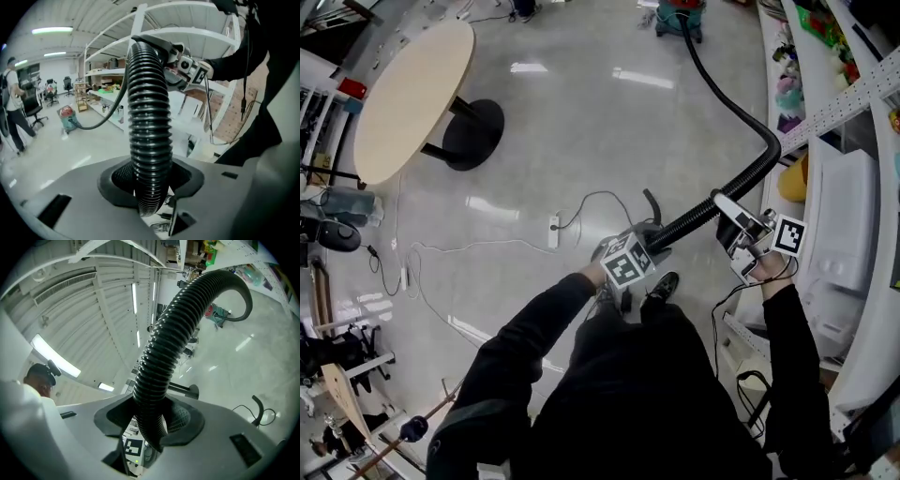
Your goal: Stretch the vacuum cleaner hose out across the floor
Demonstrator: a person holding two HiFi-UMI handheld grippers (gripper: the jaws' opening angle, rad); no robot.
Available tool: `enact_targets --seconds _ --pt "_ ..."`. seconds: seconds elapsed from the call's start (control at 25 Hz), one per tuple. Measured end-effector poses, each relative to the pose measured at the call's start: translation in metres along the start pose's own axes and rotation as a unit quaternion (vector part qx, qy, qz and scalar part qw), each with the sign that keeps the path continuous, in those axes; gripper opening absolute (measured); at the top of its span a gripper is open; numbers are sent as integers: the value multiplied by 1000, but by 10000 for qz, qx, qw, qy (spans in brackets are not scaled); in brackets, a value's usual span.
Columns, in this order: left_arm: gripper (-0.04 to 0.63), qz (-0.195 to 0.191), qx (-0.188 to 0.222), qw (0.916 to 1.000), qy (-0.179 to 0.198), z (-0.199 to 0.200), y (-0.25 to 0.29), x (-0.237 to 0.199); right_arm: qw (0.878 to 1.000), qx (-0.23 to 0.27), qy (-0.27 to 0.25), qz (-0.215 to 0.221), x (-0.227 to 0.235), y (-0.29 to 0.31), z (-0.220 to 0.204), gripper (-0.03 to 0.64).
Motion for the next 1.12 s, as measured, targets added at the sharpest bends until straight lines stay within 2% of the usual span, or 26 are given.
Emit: enact_targets --seconds 0.12,0.2,0.24,0.32,0.48,0.6,0.68,0.8,0.88,0.96,1.04,1.12 --pt "167 -311 566 9959 -625 -12 -34 1 9993 281 103 -208 -4 17 -12 187" --pt "167 -495 822 9919 -826 -21 -58 1 9976 517 242 -397 -2 34 -23 193" --pt "167 -552 877 9909 -863 -27 -67 1 9962 607 370 -509 0 42 -31 245" --pt "166 -667 849 9905 -856 -42 -82 1 9927 654 592 -823 8 52 -55 410" --pt "166 -1088 419 9907 -704 -70 -97 14 9830 344 846 -1593 28 35 -131 422" --pt "166 -1326 213 9836 -1201 -81 -98 30 9772 -178 957 -1889 28 12 -195 422" --pt "166 -1259 161 9783 -1638 -84 -98 35 9686 -888 728 -2205 22 1 -236 422" --pt "166 -1030 206 9720 -2102 -77 -97 38 9670 -1881 360 -1679 12 14 -297 422" --pt "167 -1020 313 9677 -2285 -64 -96 46 9596 -2385 -163 -1482 5 24 -326 422" --pt "167 -1075 437 9657 -2322 -42 -93 64 9566 -2468 -787 -1331 -6 32 -339 422" --pt "170 -1121 567 9638 -2350 -13 -82 89 9603 -2182 -1274 -1183 -17 30 -338 422" --pt "173 -1167 702 9574 -2545 16 -67 115 9625 -1735 -1725 -1174 -27 14 -329 420"
Point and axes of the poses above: the fingertips, and each gripper's own axes: y forward along the fingers, x to its right, z out of its top, the point moved 8 cm from there along -y, backward along the fingers, and after that the axes turned 1 degree about -x, right-handed, at the moved point
